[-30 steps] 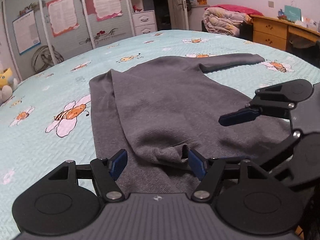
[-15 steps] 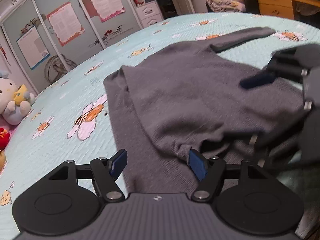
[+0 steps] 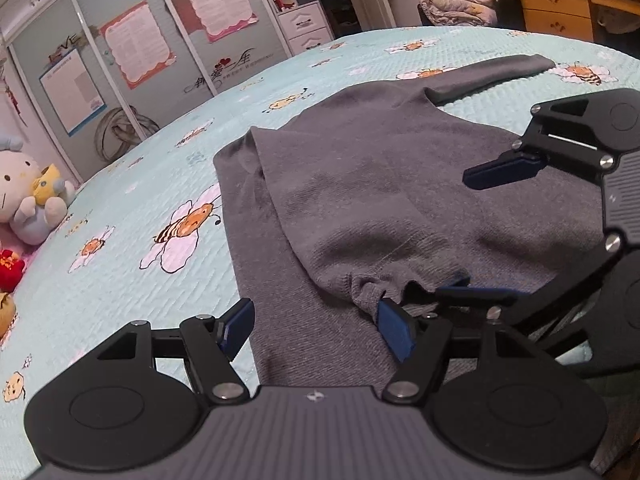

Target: Fold clothes

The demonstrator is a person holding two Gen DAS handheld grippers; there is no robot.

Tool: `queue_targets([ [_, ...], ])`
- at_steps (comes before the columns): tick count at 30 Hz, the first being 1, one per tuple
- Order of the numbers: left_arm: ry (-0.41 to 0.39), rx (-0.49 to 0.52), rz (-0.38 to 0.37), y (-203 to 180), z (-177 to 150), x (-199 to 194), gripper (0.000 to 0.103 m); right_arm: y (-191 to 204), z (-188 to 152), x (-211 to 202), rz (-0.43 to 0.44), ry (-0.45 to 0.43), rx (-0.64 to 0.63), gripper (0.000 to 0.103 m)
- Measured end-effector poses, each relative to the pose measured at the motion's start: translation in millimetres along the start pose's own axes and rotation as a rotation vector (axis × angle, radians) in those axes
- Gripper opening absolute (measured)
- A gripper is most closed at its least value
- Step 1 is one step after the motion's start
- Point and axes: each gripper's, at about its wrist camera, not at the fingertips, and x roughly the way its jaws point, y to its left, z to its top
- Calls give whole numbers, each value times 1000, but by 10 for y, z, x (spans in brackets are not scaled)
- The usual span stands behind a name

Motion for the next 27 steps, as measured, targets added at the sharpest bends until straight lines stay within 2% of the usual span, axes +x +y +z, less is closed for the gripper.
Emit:
queue_targets([
  [7, 3, -29, -11, 34, -12, 12, 72, 82, 60, 88, 20, 10, -60, 73],
  [12, -11, -15, -22, 15, -11, -10, 72, 47, 48, 125, -34, 19, -86, 73],
  [17, -46, 10, -34, -15, 0, -73, 72, -76, 10, 79, -43, -7, -26, 73],
  [24, -73, 109, -18, -78, 5, -100, 72, -165, -13, 76, -28, -27, -5, 72],
  [27, -73, 144, -43, -98, -1, -89, 72, -256, -23, 72, -18, -28, 50, 73],
])
